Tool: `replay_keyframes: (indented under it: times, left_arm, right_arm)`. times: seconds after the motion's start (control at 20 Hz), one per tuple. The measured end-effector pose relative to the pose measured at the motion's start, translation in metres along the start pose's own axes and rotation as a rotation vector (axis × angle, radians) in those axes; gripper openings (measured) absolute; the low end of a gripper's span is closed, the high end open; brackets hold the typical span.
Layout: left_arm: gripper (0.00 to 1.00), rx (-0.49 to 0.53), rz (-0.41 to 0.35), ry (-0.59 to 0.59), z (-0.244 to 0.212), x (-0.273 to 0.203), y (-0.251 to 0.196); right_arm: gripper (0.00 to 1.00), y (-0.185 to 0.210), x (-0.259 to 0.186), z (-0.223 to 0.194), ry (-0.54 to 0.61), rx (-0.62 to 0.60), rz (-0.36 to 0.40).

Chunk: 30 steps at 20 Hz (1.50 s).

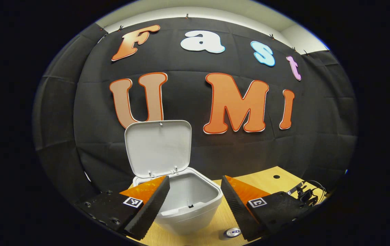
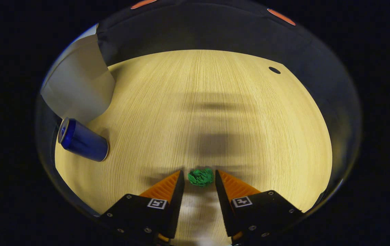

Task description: Press the lid of the desktop garbage bin to open it, pick up the crumpled paper on the desktop and throw it into the bin, then pick up the pop can on the desktop and drop it into the bin, and finally close the garbage bin lid.

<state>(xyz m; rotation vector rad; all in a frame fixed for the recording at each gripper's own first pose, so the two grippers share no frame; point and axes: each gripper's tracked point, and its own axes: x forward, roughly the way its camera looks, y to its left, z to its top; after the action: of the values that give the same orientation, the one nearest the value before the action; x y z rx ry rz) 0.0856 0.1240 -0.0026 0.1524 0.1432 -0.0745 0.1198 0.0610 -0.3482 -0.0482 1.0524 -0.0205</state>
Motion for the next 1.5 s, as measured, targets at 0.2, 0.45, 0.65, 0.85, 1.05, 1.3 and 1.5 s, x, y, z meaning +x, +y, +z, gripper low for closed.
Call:
replay_keyframes:
  times: [0.2,0.45,0.65,0.85,1.05,1.3,1.5]
  left_arm:
    - [0.95,0.003,0.006,0.001,0.000,-0.002,0.002]
    - [0.95,-0.013,0.002,0.006,-0.002,-0.006,0.000]
    - [0.95,-0.017,0.010,0.003,0.001,-0.010,0.001]
    - [0.95,-0.040,-0.003,-0.007,0.004,-0.014,-0.001]
    - [0.95,-0.063,-0.007,-0.015,0.006,-0.018,-0.001]
    - [0.95,-0.068,-0.017,-0.029,0.008,-0.027,-0.001]
    - [0.95,-0.068,-0.021,-0.031,0.007,-0.037,0.001]
  right_arm:
    - [0.29,0.005,-0.003,0.051,-0.001,-0.005,0.016]
    - [0.04,0.012,-0.009,0.131,-0.005,-0.008,0.052]
    - [0.03,0.013,-0.020,0.211,-0.020,0.005,0.059]
    - [0.03,0.017,-0.049,0.314,-0.064,0.014,0.087]
    - [0.03,0.023,-0.096,0.442,-0.136,0.023,0.124]
    - [0.03,0.022,-0.198,0.549,-0.302,-0.044,0.115]
    - [0.02,-0.003,-0.274,0.655,-0.474,-0.070,0.168]
